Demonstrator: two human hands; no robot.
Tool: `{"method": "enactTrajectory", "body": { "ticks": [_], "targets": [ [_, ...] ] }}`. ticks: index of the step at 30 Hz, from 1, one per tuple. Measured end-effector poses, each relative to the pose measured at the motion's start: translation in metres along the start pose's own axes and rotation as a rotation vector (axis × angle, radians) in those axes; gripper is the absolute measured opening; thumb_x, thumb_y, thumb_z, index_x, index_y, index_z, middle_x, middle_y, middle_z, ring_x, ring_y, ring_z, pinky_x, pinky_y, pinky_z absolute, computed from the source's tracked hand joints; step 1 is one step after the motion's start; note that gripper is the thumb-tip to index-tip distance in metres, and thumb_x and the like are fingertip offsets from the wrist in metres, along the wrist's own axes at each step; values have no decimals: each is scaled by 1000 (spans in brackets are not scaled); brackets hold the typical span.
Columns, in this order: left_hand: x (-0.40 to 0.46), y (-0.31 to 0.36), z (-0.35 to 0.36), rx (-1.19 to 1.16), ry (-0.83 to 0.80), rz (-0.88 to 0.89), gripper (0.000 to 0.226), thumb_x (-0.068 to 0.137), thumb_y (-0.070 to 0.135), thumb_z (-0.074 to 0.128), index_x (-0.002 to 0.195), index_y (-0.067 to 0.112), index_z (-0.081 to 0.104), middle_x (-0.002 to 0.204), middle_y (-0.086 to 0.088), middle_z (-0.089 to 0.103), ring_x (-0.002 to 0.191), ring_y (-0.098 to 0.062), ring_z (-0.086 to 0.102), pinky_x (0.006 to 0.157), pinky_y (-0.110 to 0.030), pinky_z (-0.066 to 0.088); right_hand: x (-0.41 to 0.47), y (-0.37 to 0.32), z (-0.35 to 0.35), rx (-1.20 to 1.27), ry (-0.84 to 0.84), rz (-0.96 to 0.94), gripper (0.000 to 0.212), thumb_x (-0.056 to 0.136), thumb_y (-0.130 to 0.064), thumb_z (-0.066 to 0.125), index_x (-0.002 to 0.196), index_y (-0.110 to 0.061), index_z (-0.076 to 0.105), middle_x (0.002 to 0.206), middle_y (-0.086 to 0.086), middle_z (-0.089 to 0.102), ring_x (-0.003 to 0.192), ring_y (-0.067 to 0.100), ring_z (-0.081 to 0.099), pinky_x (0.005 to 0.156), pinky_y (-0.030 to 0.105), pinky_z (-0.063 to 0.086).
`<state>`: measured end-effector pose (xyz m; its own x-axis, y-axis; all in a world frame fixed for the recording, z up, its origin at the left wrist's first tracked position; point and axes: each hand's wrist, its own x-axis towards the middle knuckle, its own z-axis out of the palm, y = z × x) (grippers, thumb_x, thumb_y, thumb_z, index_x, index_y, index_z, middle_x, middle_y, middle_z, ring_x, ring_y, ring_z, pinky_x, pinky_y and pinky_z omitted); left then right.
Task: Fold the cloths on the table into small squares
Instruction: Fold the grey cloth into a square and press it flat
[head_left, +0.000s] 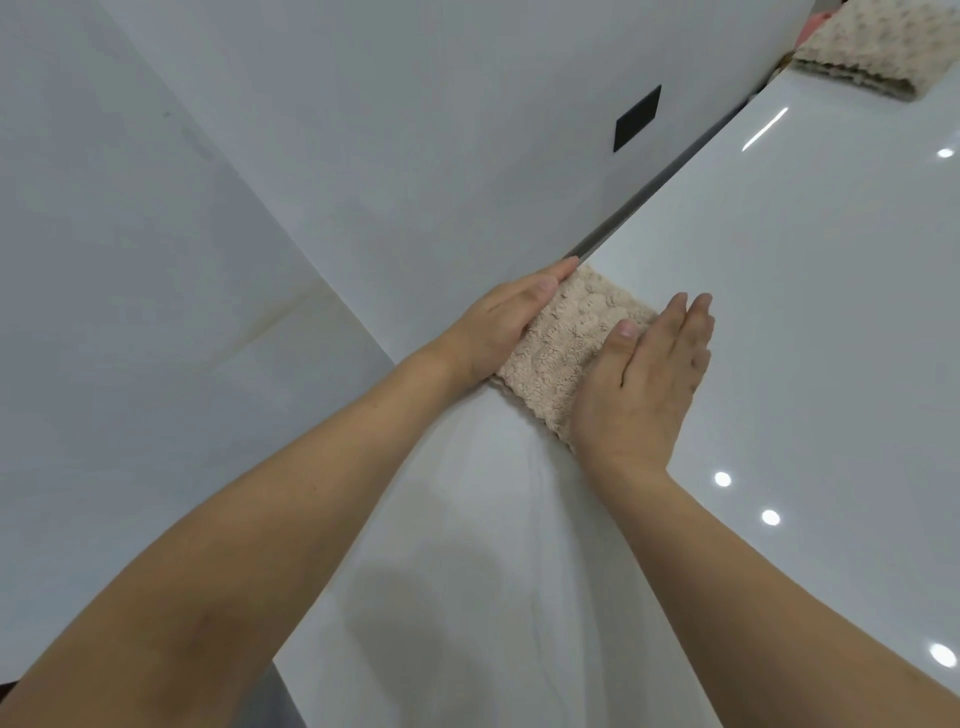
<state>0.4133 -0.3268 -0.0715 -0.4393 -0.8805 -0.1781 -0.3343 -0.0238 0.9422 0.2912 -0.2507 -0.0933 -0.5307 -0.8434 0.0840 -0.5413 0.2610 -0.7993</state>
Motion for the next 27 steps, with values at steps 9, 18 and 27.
{"method": "enactTrajectory", "body": {
  "ticks": [9,18,27],
  "targets": [
    [4,-9,-1,410,-45,103,47,106,19,40,152,12,34,162,0,24,148,-5,17,118,-13,9,3,2,-1,-176,-70,-27,60,100,-33,18,153,-6,6,163,6,-4,149,18,-9,121,36,-7],
    [2,-19,5,695,-28,194,53,106,28,33,156,13,22,165,-4,17,151,-11,14,124,-30,12,14,27,-29,-571,-252,-258,62,100,-38,14,153,-6,11,161,11,10,149,26,4,121,43,3],
    [0,-17,8,750,27,246,52,106,23,34,155,9,25,164,-7,20,150,-14,18,121,-22,12,14,28,-28,-591,-249,-276,65,98,-38,13,152,-3,15,160,14,14,149,28,7,121,43,3]
  ]
}}
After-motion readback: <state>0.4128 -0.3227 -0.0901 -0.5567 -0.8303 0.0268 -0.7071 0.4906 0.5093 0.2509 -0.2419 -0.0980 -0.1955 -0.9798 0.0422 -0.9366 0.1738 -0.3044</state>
